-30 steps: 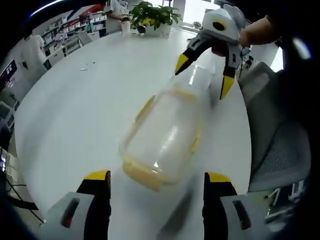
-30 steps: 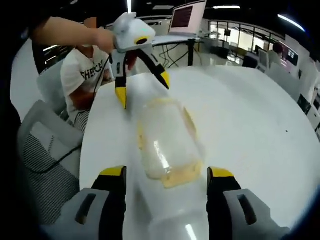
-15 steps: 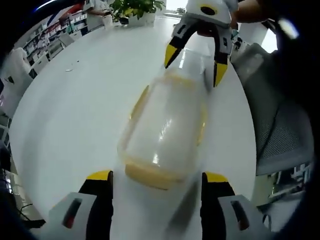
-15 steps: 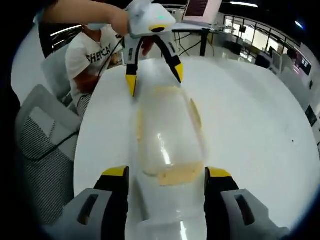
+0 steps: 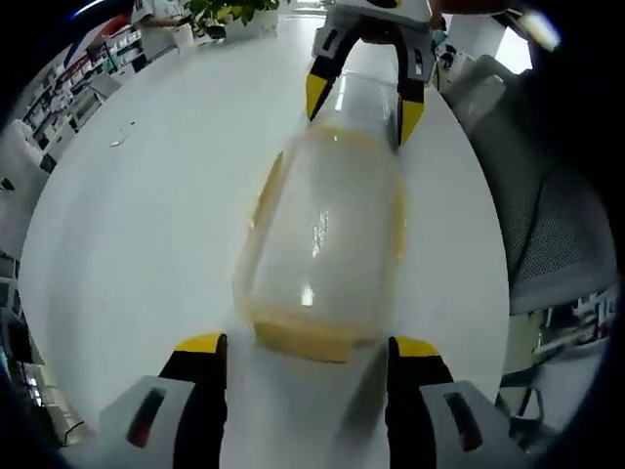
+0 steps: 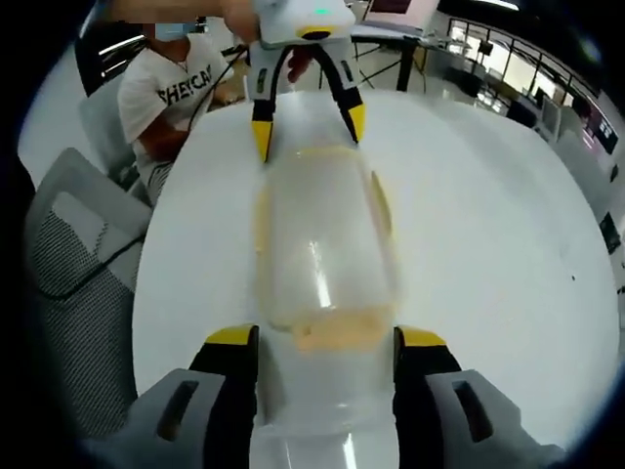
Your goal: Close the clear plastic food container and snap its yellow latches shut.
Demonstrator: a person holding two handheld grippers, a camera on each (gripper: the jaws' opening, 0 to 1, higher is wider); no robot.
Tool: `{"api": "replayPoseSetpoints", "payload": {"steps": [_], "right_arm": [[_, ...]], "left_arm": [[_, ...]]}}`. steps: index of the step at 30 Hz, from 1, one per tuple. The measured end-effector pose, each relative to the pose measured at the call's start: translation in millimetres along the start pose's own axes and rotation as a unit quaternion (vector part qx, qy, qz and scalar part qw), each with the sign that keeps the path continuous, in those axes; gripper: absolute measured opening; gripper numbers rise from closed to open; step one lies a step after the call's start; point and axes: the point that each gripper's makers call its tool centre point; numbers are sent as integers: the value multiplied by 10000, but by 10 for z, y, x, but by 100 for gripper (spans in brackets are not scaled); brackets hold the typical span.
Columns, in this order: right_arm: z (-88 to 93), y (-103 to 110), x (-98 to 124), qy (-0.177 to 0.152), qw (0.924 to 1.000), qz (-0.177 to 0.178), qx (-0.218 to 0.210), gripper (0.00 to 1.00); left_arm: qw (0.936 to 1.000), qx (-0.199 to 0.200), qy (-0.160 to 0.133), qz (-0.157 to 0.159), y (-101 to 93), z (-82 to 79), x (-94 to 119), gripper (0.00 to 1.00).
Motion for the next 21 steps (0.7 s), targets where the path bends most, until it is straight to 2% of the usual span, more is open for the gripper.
{"api": "replayPoseSetpoints", "payload": {"steps": [3, 8, 13, 14, 15, 17, 21], "right_arm": [[25, -27, 4, 178, 9998, 39, 65, 49], [55, -45, -29, 401, 9991, 45, 97, 46], [55, -65, -46, 493, 9987, 48, 78, 42], [58, -60, -48, 511, 9987, 27, -33, 42], [49, -70, -53, 513, 9987, 14, -16, 42], [53, -88, -55, 574, 9983, 20, 18, 41], [81, -90, -67, 791, 9968, 3, 58, 38]], "left_arm": [[9997, -236, 69, 85, -16, -15, -25, 54], [9988, -455, 113, 162, -19, -27, -62, 53], [9976, -588, 226, 293, -34, -10, -68, 47], [9972, -631, 229, 323, -40, -12, -72, 44], [9964, -716, 225, 394, -57, -18, -82, 43], [9950, -897, 271, 342, -20, -15, -87, 40], [9951, -891, 239, 369, -26, -42, -97, 38]]}}
Point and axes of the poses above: the point that each gripper's makers call its tool centre point, and the gripper's own axes: x roughly backward along the fingers, y roughly to its left, z roughly out of its underside, and after that the axes turned 5 degrees about -y, right-handed
